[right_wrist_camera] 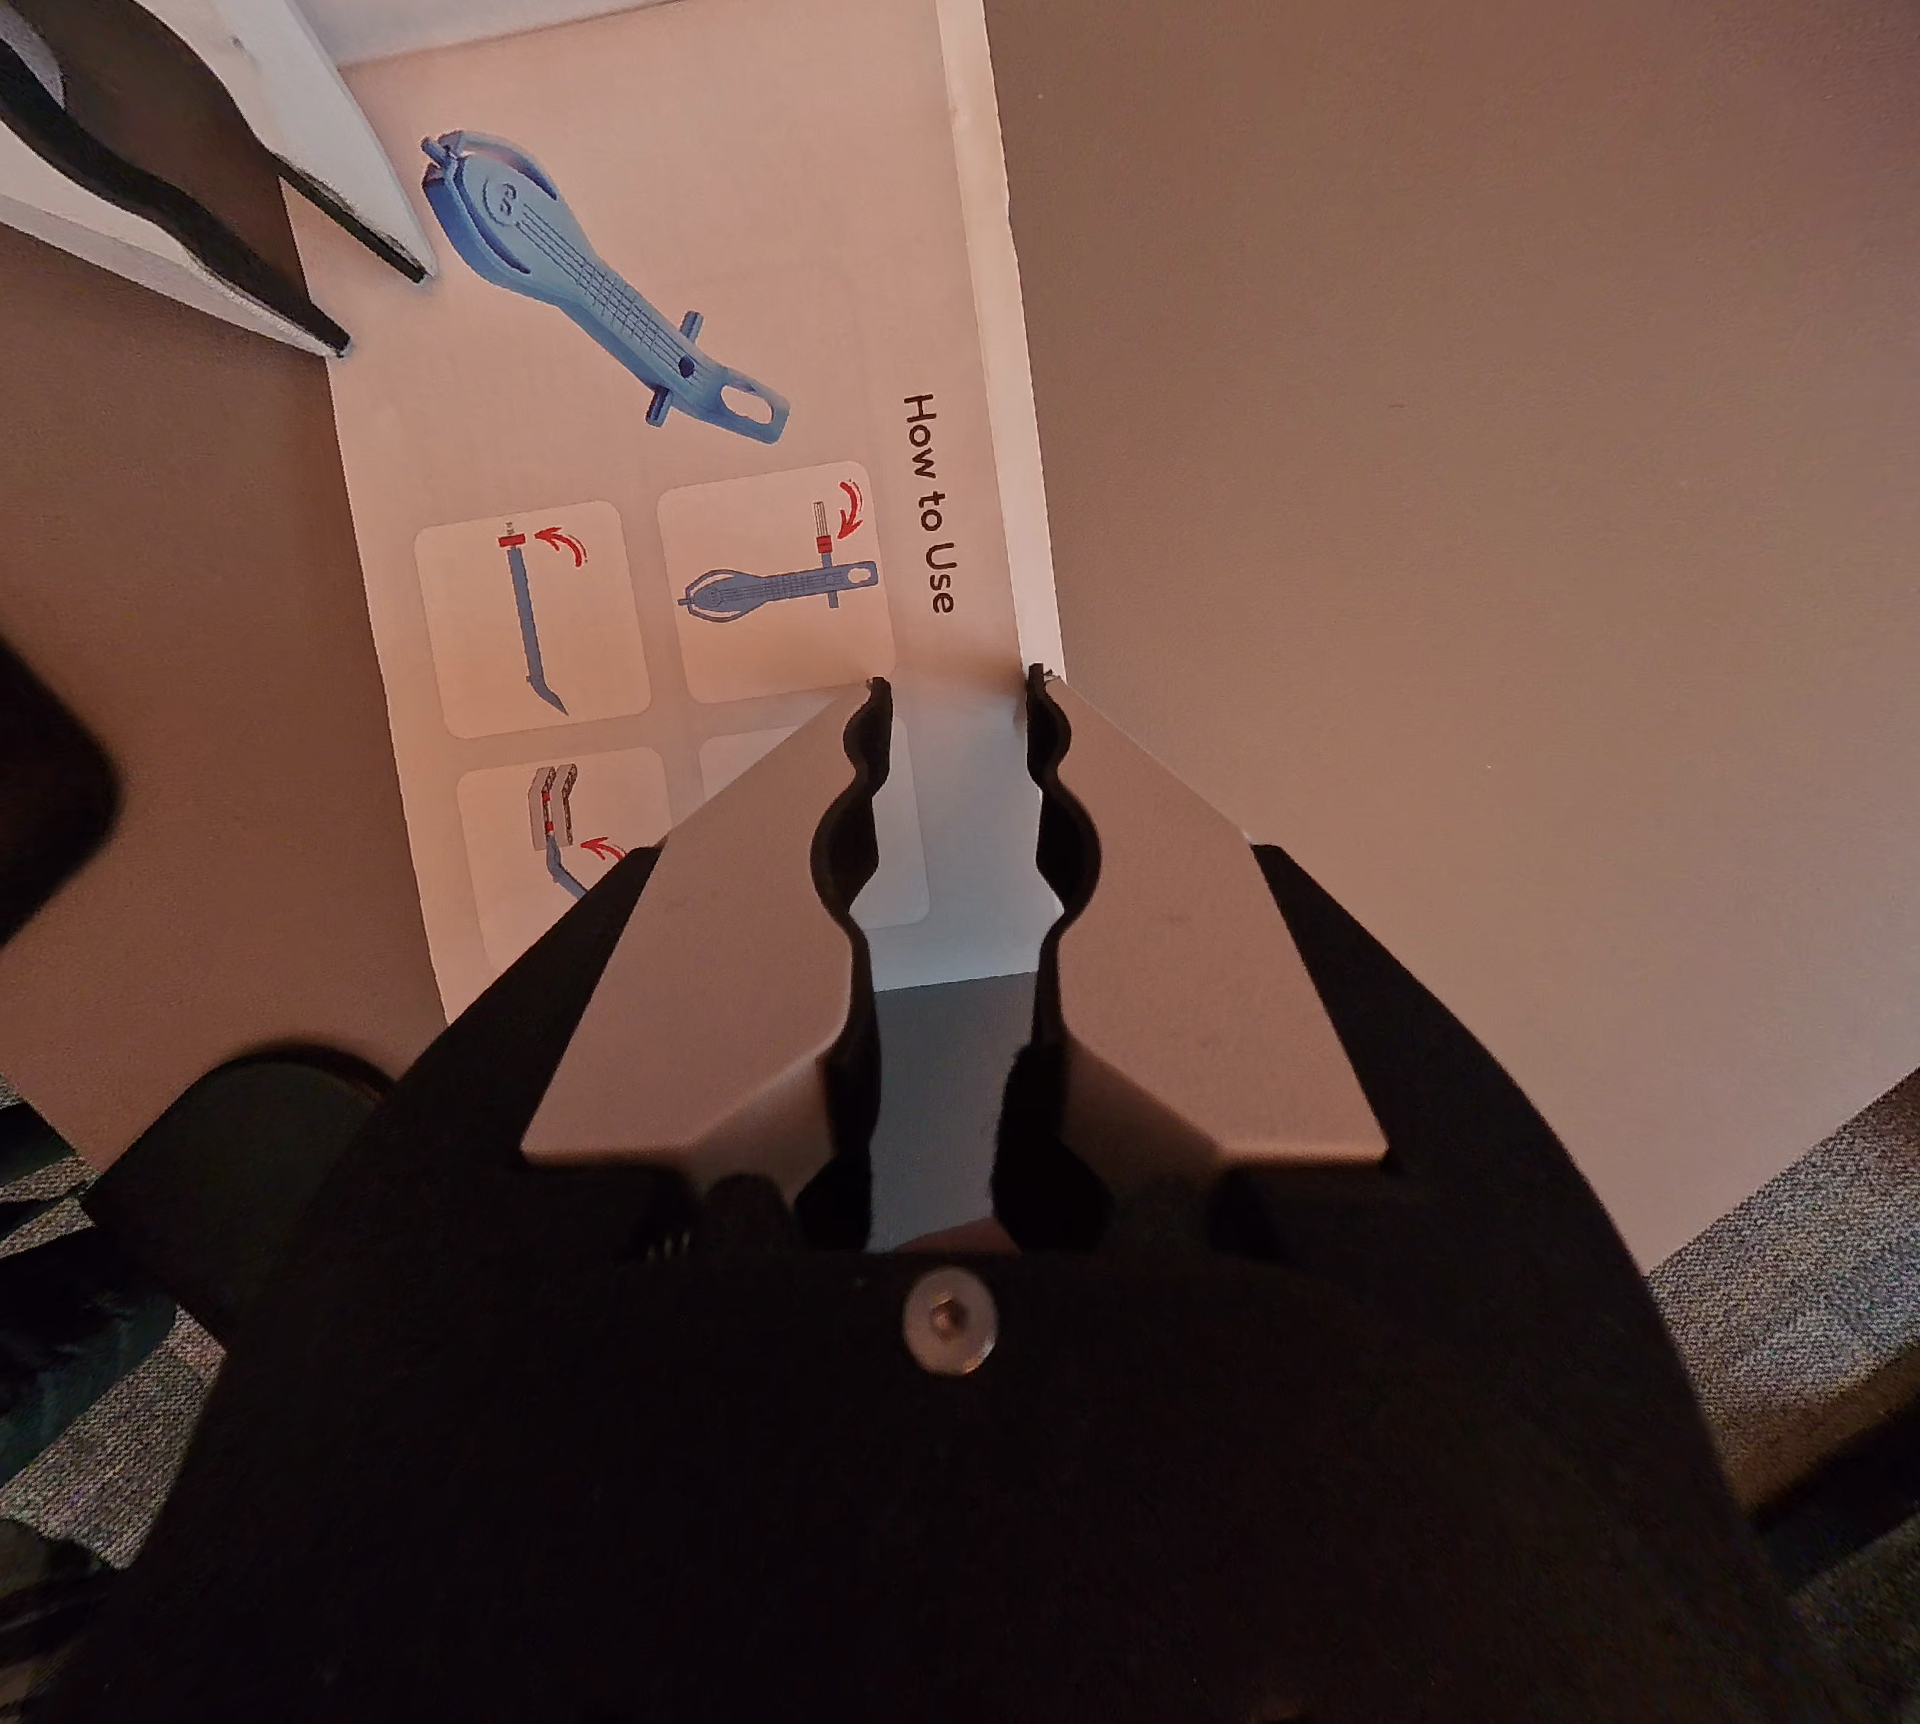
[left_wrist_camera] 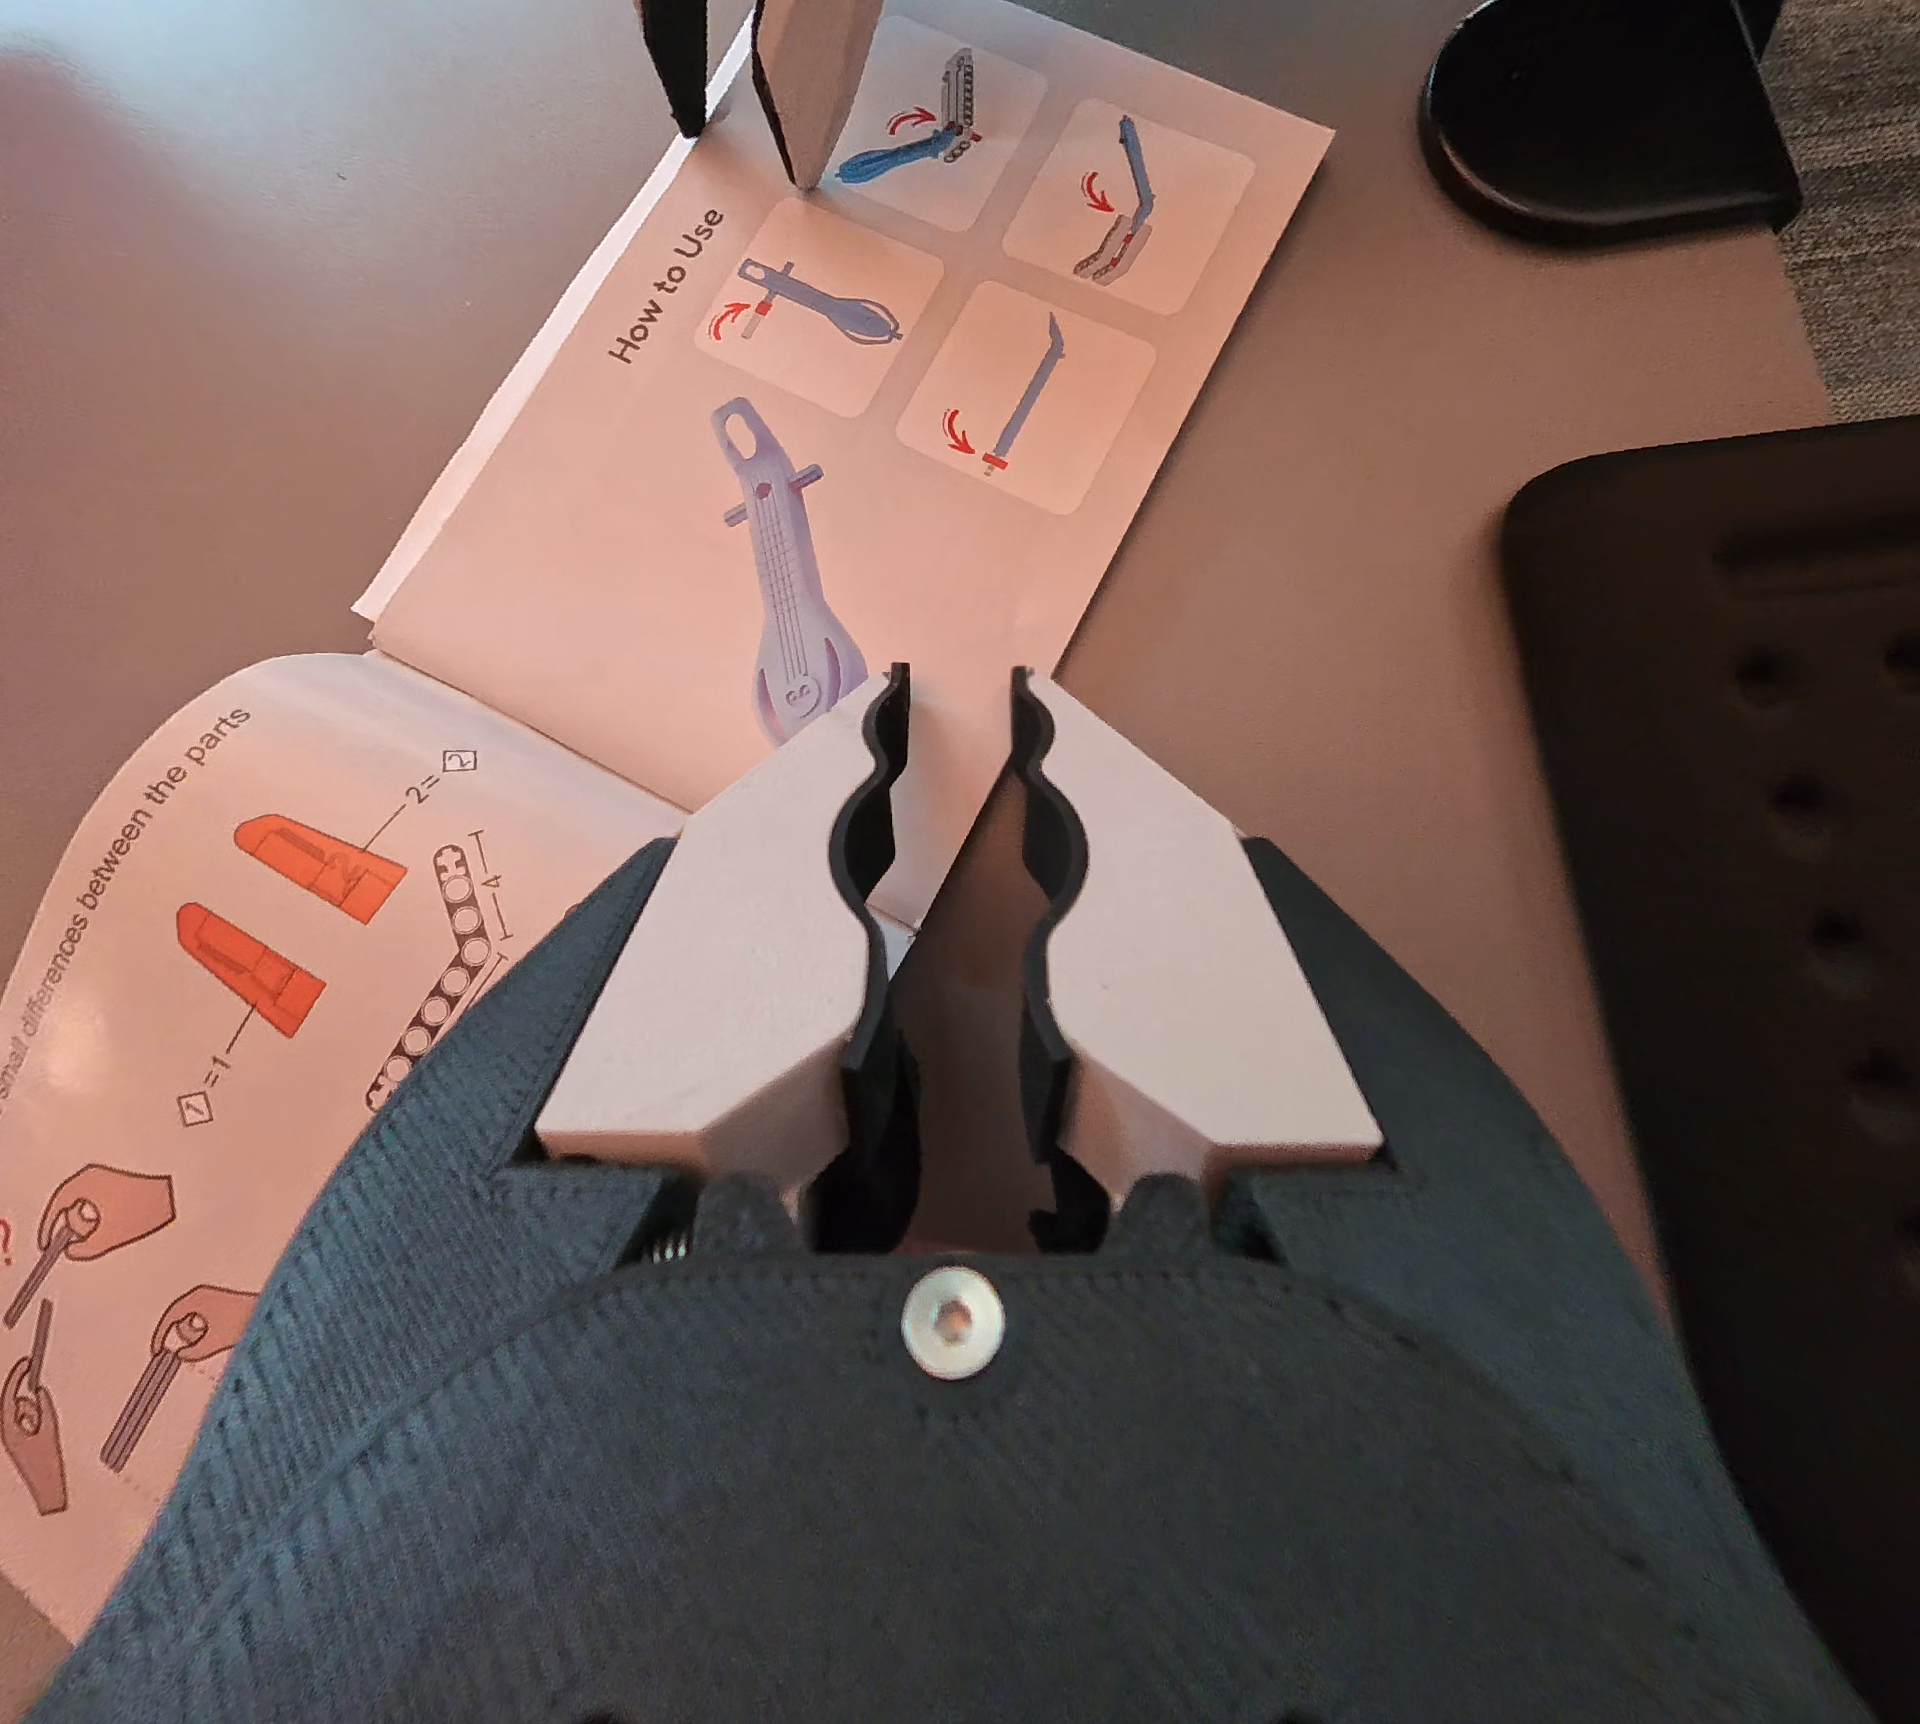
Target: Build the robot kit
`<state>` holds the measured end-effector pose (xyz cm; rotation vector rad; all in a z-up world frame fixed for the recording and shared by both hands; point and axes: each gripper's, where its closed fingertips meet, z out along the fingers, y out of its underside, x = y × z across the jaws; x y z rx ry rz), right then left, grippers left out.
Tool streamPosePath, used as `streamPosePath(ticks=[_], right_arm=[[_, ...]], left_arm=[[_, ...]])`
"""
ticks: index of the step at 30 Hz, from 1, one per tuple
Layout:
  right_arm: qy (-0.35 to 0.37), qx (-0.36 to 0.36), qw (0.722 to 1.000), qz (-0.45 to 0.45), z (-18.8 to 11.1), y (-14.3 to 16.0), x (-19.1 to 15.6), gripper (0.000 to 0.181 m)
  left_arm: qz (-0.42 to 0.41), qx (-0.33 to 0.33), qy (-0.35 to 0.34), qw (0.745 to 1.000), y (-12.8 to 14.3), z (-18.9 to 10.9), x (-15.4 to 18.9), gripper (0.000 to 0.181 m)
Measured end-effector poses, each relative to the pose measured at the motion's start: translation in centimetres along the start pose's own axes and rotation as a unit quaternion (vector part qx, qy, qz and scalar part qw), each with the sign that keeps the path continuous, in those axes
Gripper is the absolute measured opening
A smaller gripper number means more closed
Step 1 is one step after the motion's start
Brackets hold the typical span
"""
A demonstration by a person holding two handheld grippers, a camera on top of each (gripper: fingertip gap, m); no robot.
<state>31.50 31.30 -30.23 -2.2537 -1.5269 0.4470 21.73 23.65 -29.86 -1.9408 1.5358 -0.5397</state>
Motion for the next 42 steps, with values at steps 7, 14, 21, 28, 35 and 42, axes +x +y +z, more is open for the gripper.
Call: streamPosePath(ticks=[7, 14, 21, 28, 35, 42], right_arm=[[0.000, 0.000, 1.000, 0.000, 0.00, -0.01, -0.01, 0.024], [0.000, 0.000, 1.000, 0.000, -0.01, -0.01, -0.01, 0.024], [0.000, 0.000, 1.000, 0.000, -0.01, 0.01, -0.01, 0.024], [0.000, 0.000, 1.000, 0.001, -0.02, 0.00, -0.01, 0.024], [0.001, 0.000, 1.000, 0.002, -0.06, 0.04, 0.01, 0.024], [0.001, 0.000, 1.000, 0.002, -0.09, 0.05, 0.02, 0.024]], left_arm=[[0.017, -0.004, 0.012, 1.000, 0.12, -0.01, 0.65, 0.030], [0.034, -0.008, -0.011, 0.999, 0.06, 0.15, 0.30, 0.024], [0.023, -0.001, -0.005, 1.000, -0.01, 0.13, 0.32, 0.023], [0.003, 0.001, 0.008, 1.000, -0.08, 0.09, 0.46, 0.020], [-0.027, 0.007, 0.022, 0.999, -0.15, 0.04, 0.40, 0.018], [-0.047, 0.012, 0.034, 0.998, -0.18, 0.04, 0.47, 0.015]])
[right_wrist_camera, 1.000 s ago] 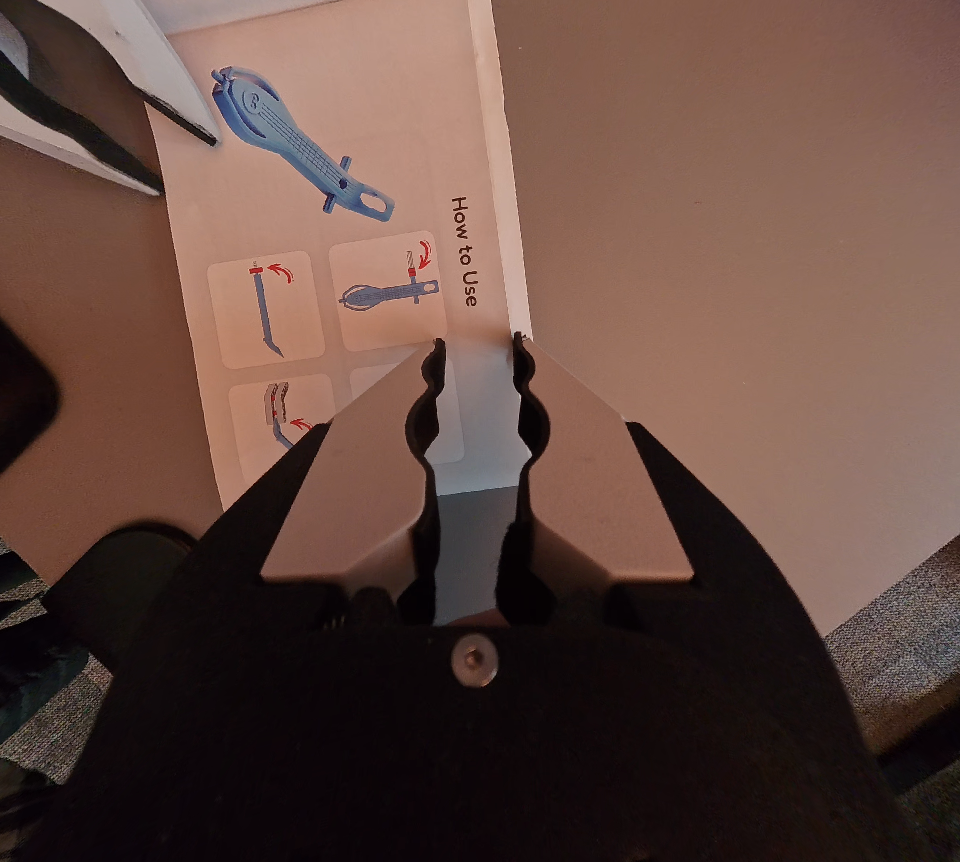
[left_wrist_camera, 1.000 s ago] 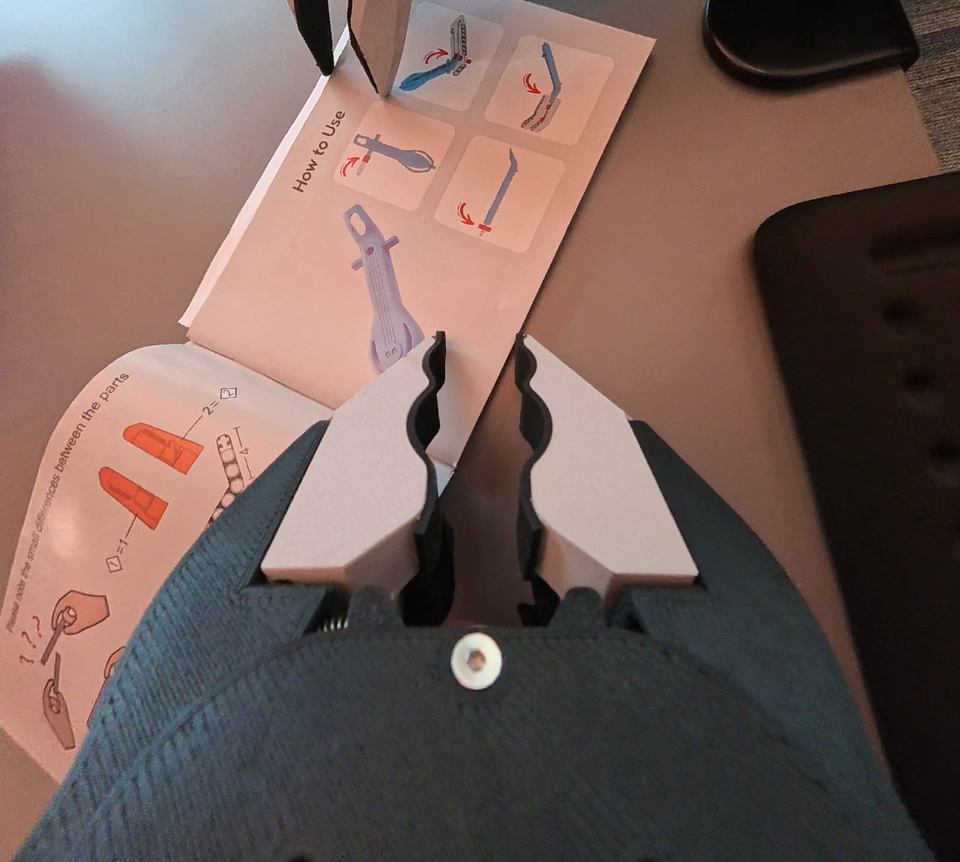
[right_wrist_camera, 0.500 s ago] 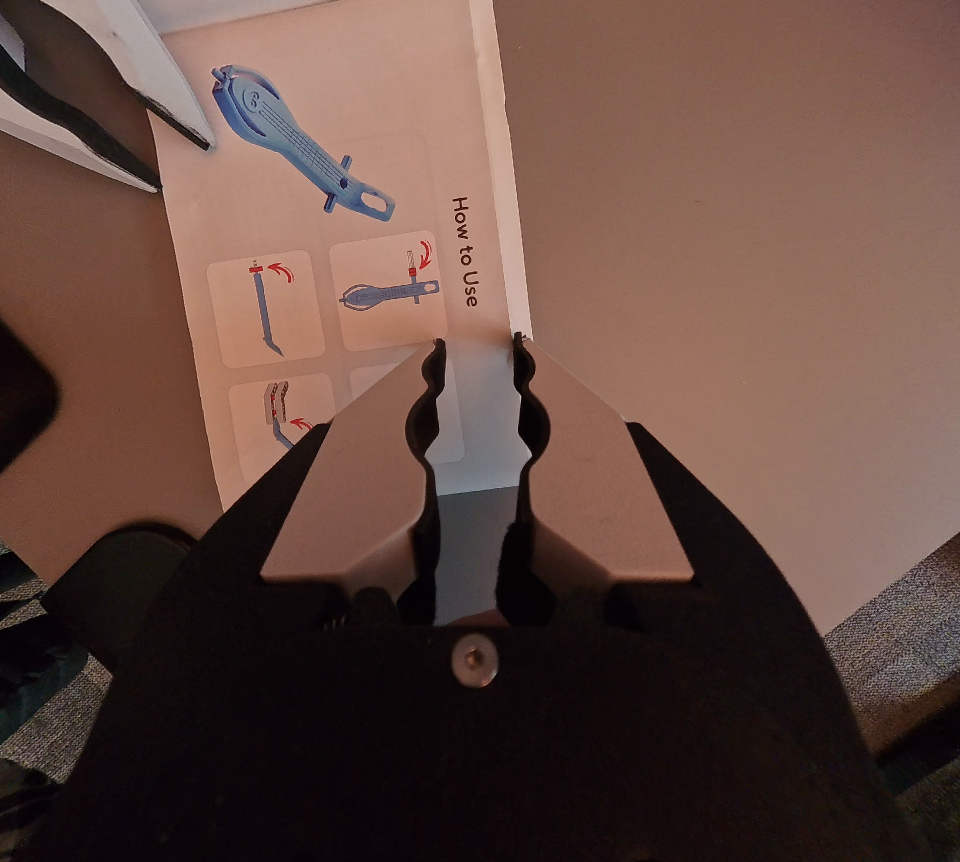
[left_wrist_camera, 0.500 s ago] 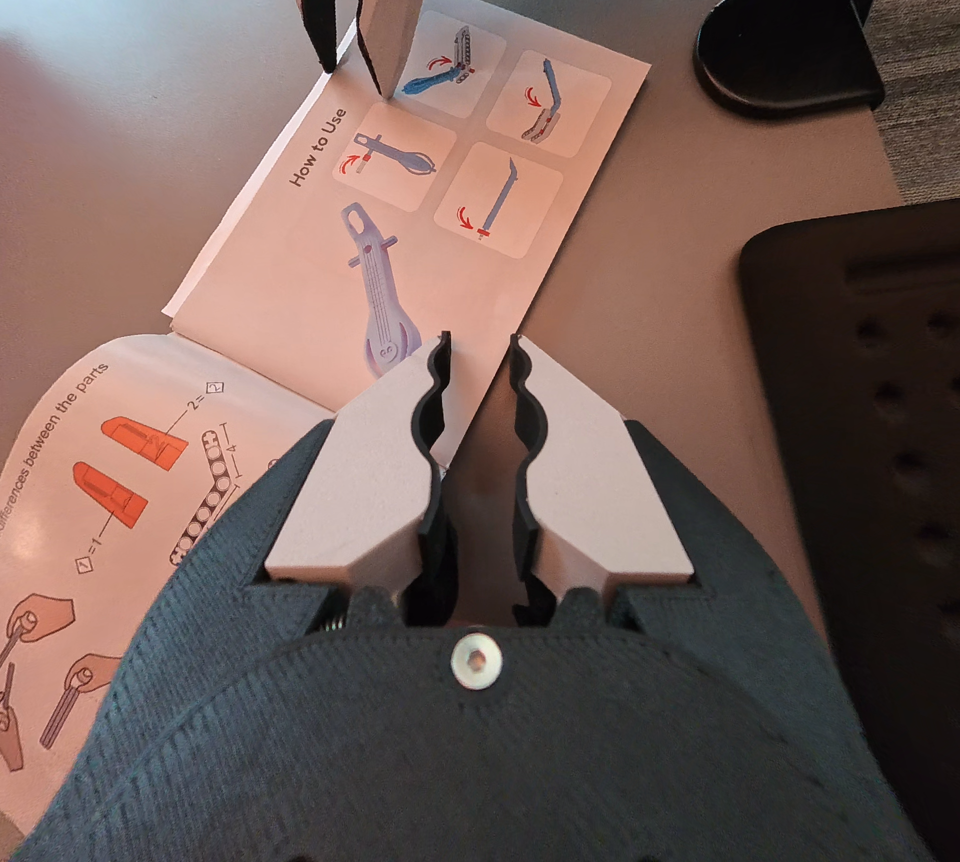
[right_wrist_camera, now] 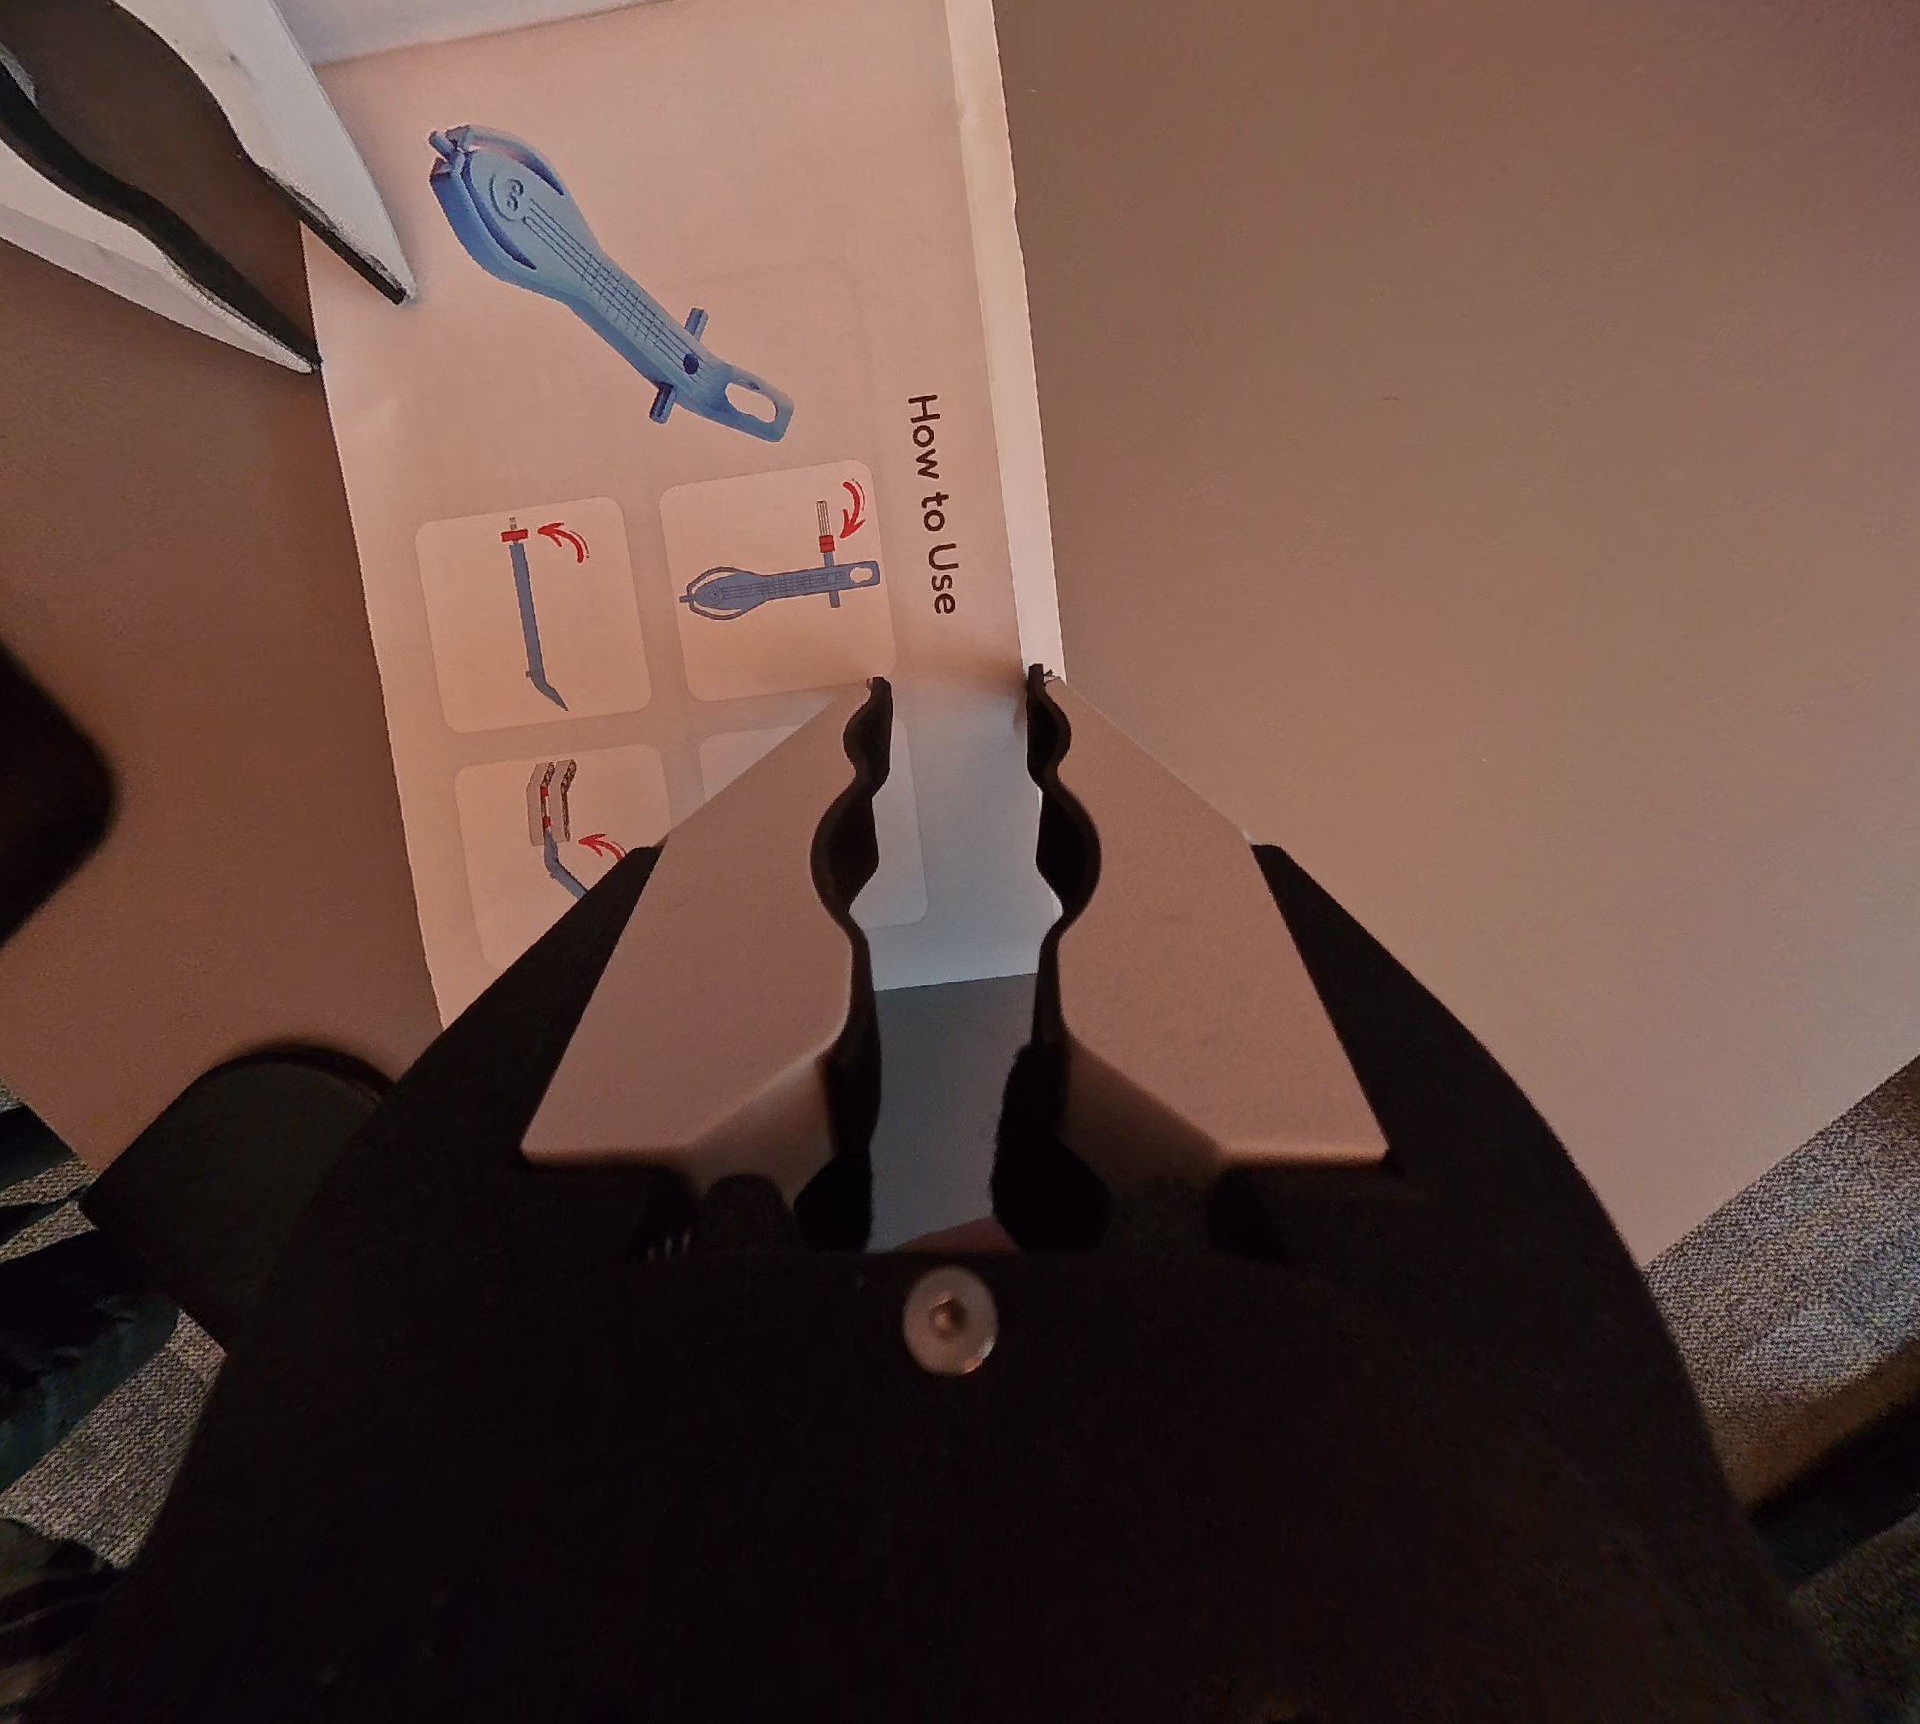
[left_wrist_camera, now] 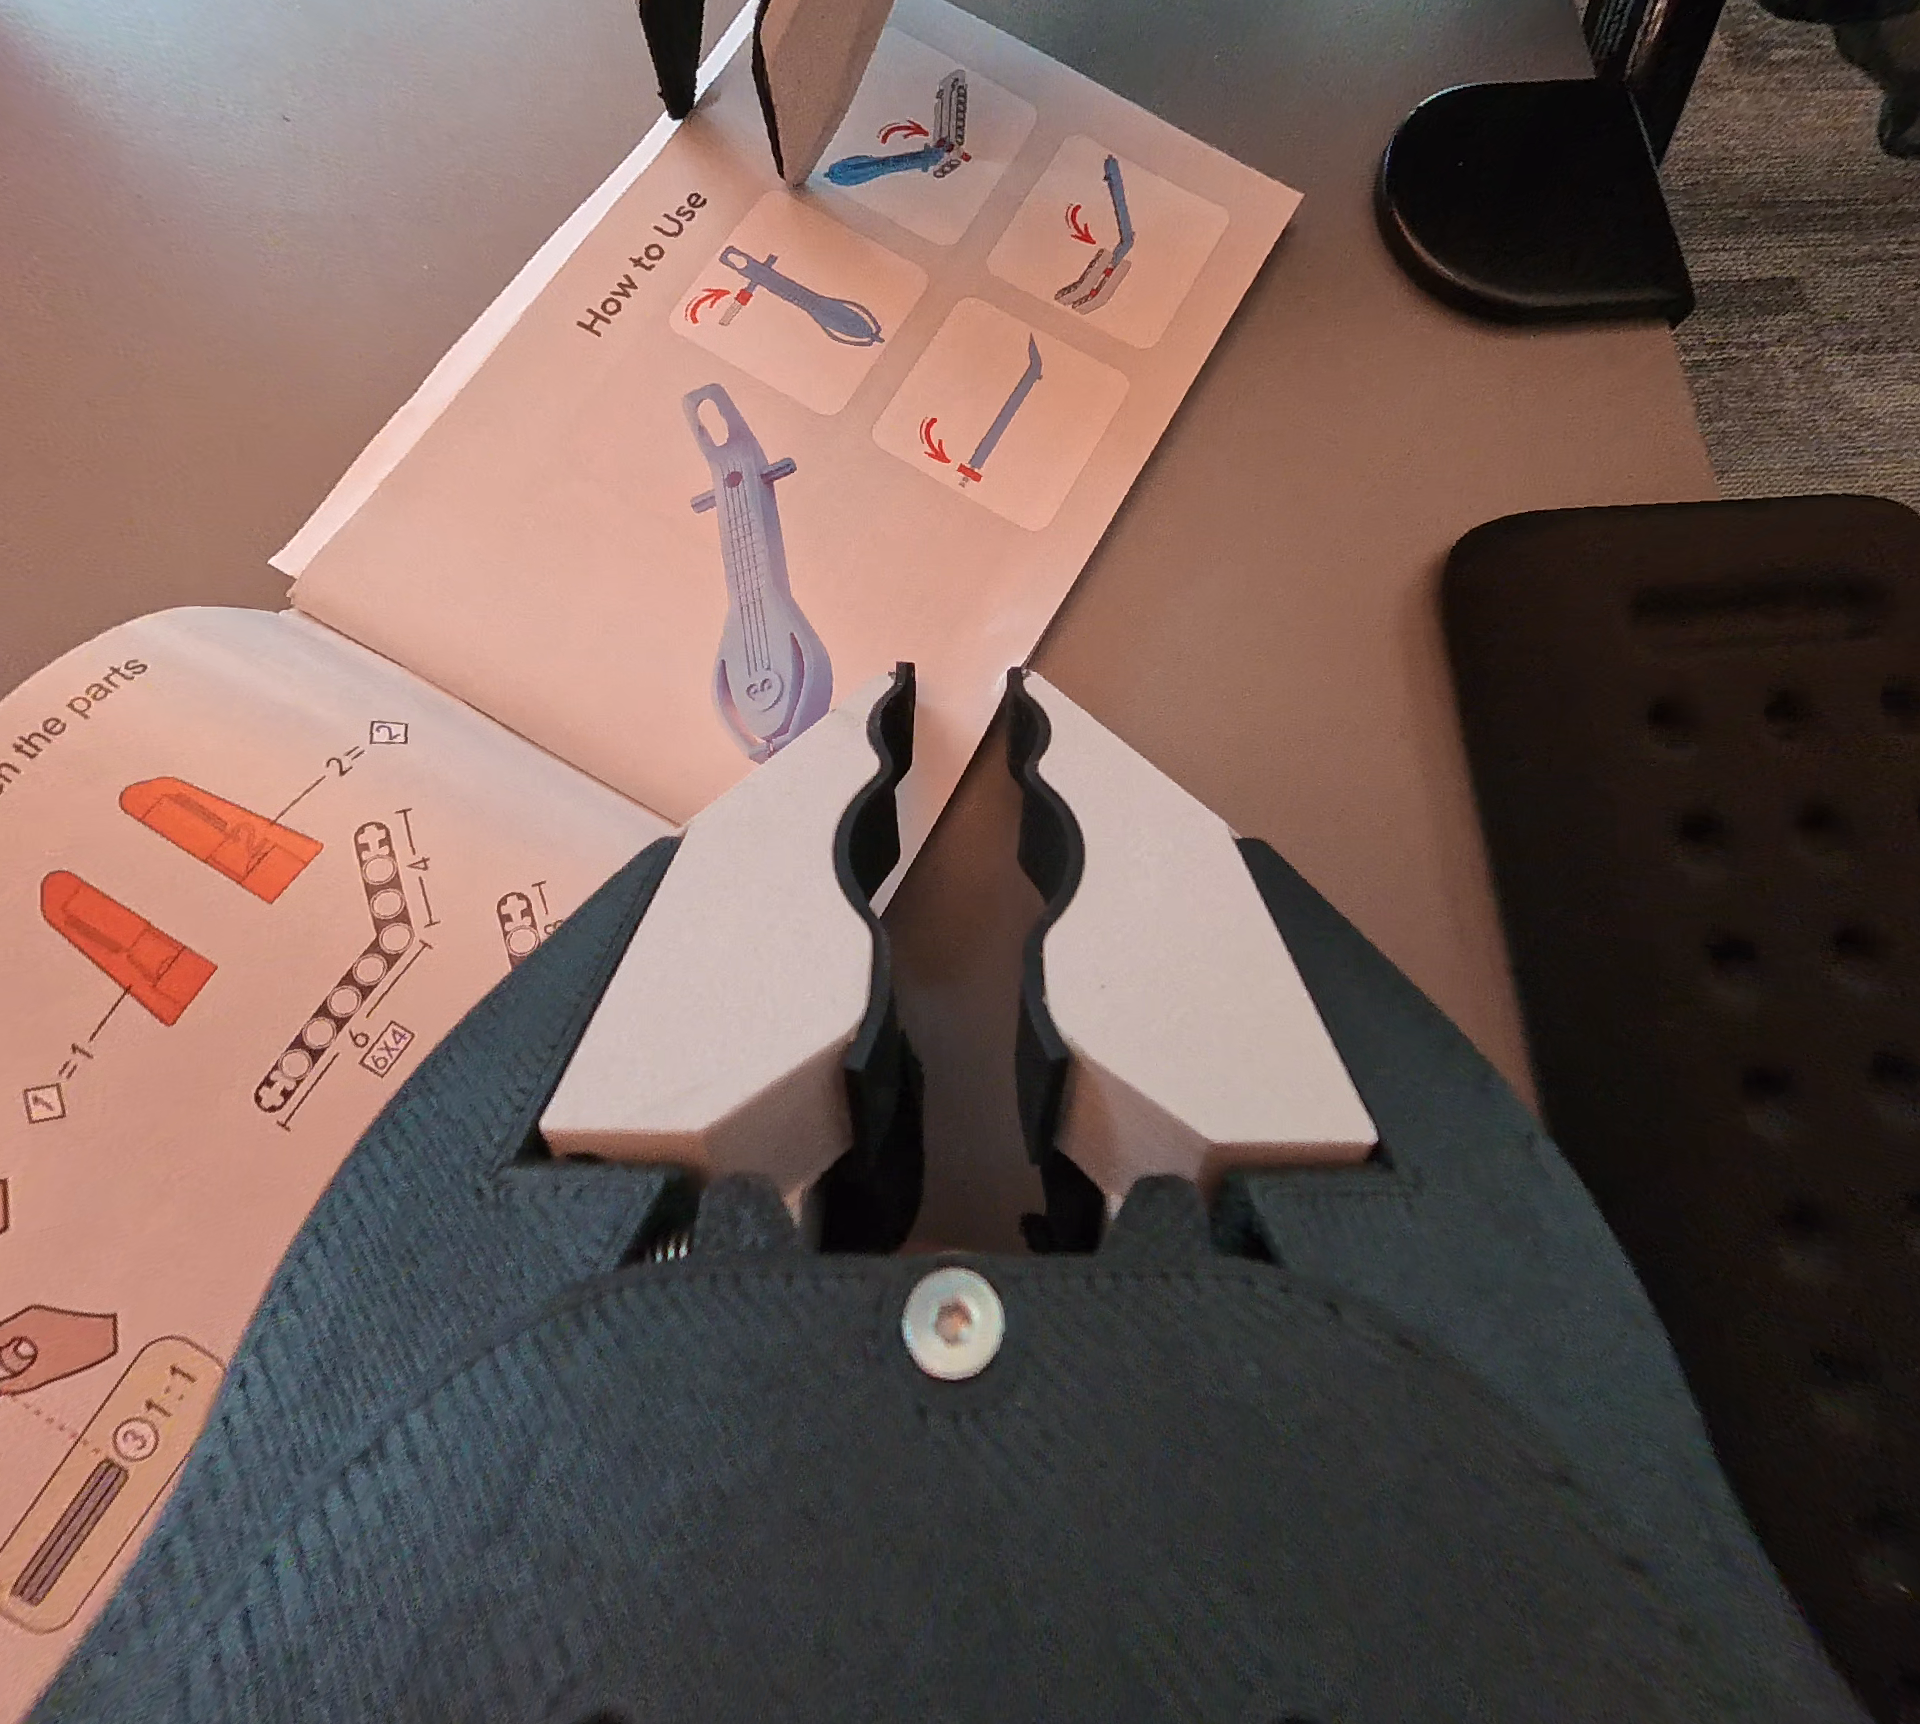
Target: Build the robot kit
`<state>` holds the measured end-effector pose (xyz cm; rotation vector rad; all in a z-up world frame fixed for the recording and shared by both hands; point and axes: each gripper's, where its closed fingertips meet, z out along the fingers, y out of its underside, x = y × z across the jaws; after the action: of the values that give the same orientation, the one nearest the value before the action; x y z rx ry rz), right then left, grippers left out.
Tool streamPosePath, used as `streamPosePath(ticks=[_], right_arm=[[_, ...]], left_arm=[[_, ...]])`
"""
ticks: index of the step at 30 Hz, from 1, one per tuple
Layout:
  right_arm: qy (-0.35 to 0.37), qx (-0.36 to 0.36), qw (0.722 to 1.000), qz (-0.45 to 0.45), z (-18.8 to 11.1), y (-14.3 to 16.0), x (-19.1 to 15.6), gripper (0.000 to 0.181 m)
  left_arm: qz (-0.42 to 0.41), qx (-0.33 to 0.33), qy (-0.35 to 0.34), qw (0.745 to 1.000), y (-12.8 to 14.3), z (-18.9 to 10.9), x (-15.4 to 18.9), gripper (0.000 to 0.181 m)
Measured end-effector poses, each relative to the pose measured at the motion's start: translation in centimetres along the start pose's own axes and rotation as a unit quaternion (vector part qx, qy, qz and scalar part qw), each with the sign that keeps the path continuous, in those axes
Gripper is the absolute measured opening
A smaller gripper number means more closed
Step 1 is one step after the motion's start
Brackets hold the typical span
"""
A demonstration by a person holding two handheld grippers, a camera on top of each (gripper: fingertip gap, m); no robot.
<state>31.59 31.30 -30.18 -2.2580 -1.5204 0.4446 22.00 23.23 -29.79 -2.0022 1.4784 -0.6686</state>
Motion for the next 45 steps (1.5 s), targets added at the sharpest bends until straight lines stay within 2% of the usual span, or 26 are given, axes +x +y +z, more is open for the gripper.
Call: streamPosePath(ticks=[28, 37, 45], right_arm=[[-0.001, 0.001, 1.000, 0.000, -0.07, 0.01, -0.05, 0.024], [0.000, 0.001, 1.000, 0.002, -0.10, 0.07, -0.01, 0.024], [0.000, 0.001, 1.000, 0.004, -0.08, 0.10, 0.03, 0.024]], left_arm=[[-0.013, -0.002, 0.008, 1.000, 0.00, 0.03, 0.16, 0.012], [-0.026, 0.000, 0.022, 0.999, -0.05, 0.18, 0.61, 0.000], [-0.020, 0.000, 0.017, 1.000, -0.08, 0.22, 0.51, 0.000]])
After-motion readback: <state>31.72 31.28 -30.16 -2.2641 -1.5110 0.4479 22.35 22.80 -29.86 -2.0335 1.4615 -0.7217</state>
